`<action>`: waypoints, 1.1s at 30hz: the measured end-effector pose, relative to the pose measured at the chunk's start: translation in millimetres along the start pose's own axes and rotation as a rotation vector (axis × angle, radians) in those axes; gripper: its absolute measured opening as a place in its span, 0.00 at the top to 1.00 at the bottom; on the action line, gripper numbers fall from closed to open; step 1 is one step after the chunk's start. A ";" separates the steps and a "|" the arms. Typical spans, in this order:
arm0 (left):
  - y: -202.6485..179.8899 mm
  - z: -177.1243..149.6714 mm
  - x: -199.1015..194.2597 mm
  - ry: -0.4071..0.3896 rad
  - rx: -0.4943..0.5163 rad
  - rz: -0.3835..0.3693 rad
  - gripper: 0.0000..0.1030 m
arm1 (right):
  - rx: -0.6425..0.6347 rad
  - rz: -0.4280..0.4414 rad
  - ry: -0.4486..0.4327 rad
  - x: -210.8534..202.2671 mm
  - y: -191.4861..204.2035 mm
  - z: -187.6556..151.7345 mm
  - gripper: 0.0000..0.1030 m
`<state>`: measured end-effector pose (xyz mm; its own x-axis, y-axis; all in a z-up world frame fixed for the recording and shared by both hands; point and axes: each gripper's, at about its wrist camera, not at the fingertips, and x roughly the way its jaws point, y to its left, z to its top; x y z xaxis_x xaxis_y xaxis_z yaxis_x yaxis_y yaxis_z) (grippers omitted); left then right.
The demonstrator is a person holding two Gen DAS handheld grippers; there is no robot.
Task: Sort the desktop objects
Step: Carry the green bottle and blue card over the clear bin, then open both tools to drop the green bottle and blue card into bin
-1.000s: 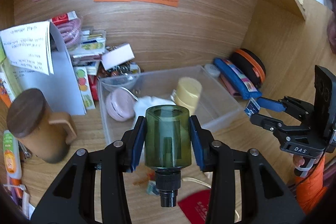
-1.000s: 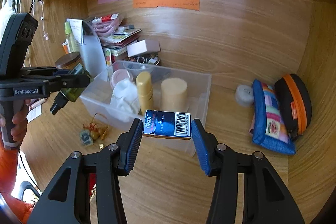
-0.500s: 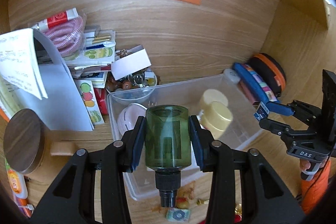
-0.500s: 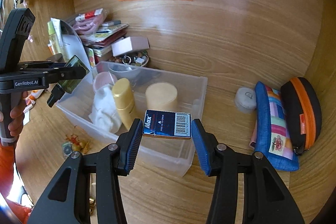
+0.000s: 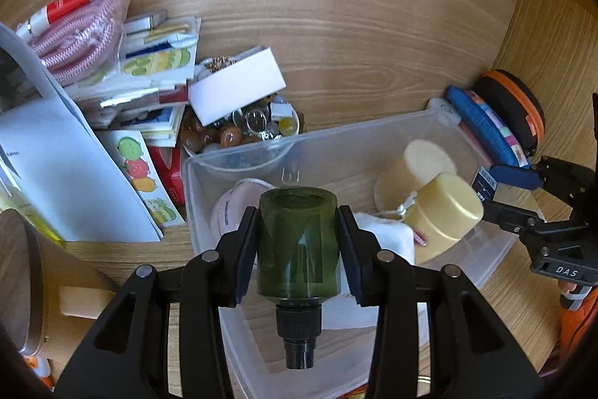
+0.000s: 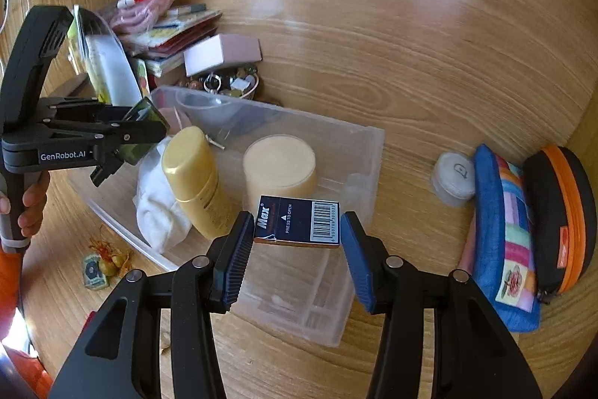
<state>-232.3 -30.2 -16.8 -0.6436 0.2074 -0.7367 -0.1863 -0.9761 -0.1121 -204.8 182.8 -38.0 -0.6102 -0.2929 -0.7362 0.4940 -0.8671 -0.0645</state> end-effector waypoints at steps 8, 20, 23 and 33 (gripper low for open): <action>-4.1 -4.7 2.6 0.005 0.030 0.022 0.60 | -0.089 -0.027 0.090 22.4 15.3 7.3 0.57; -12.5 -11.5 6.5 0.020 0.077 0.027 0.50 | -0.085 0.001 0.155 40.5 20.7 14.7 0.56; -12.5 -11.4 4.5 0.016 0.076 0.024 0.43 | -0.073 0.004 0.157 41.0 20.0 14.4 0.56; -17.9 -12.7 -11.0 -0.017 0.085 0.034 0.28 | -0.056 -0.054 0.086 11.5 21.6 11.7 0.36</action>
<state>-212.4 -15.9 -15.2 -0.6630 0.1758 -0.7277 -0.2258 -0.9737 -0.0295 -208.4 156.1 -40.0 -0.5828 -0.2087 -0.7854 0.4968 -0.8563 -0.1411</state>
